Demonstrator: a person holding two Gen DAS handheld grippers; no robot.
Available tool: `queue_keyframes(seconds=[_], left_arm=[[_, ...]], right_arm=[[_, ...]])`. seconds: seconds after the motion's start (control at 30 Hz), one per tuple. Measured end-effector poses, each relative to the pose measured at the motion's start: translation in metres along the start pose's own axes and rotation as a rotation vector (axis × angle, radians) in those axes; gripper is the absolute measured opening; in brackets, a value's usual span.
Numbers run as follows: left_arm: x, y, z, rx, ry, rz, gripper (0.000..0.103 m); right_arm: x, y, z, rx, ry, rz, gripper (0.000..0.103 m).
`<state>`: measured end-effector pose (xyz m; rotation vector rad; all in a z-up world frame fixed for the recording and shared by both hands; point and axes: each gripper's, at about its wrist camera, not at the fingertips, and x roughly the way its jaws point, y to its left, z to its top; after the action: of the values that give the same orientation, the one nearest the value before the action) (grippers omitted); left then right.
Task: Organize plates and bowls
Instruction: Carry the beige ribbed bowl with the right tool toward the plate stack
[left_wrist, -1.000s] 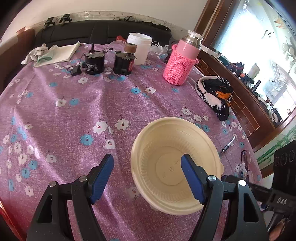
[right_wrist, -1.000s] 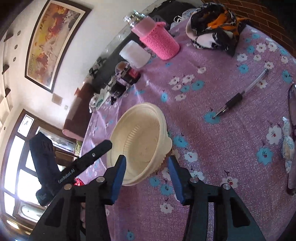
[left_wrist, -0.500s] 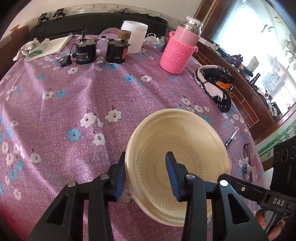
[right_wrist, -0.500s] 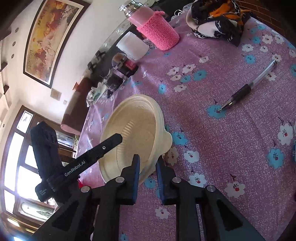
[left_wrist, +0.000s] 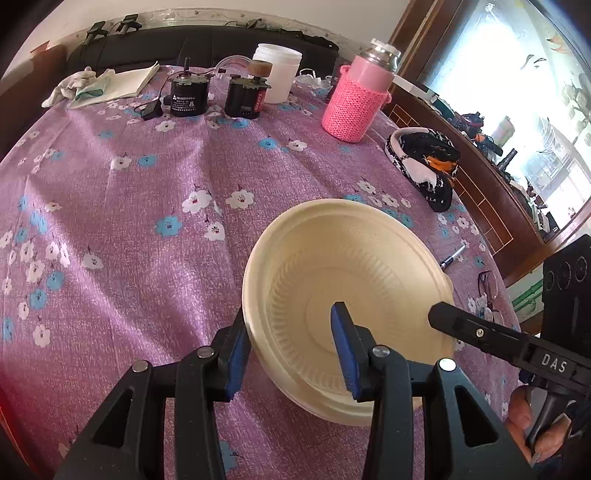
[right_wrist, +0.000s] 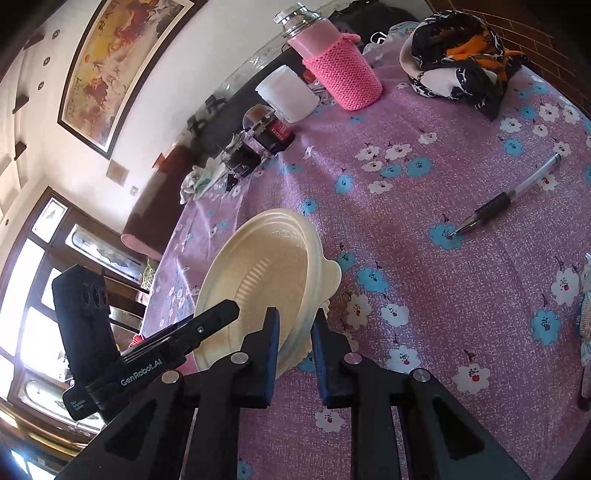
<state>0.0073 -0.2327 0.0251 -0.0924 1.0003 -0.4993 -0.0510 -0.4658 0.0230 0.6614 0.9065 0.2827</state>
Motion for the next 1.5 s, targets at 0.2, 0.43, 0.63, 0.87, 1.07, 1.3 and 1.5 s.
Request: queue_keyframes(seconds=[0.2,0.43,0.63,0.87,1.07,1.3,1.5], left_arm=[[0.005,-0.006,-0.003,0.031,-0.025,0.014,0.040],[0.009,-0.005,-0.001,0.035,-0.008,0.017,0.040],[0.008,-0.012,-0.004,0.065,-0.014,0.049,0.040],[-0.007,-0.021,-0.008,0.103,-0.055,0.081,0.040],[-0.024,-0.029,-0.013,0.129,-0.084,0.112,0.040],[-0.036,-0.032,-0.017,0.144,-0.111,0.153,0.040],[-0.045,-0.035,-0.025,0.169,-0.139,0.198,0.040]], right_arm=[[0.003,-0.003,0.001,0.000,0.003,-0.040,0.021],[0.005,-0.004,0.001,-0.006,0.006,-0.044,0.021],[0.004,-0.002,0.001,-0.018,-0.007,-0.047,0.021],[0.003,0.000,0.001,-0.025,-0.013,-0.050,0.021],[-0.004,0.007,-0.001,-0.060,-0.041,-0.048,0.021],[-0.009,0.017,-0.004,-0.101,-0.066,-0.025,0.020],[-0.008,0.024,-0.007,-0.143,-0.076,-0.019,0.020]])
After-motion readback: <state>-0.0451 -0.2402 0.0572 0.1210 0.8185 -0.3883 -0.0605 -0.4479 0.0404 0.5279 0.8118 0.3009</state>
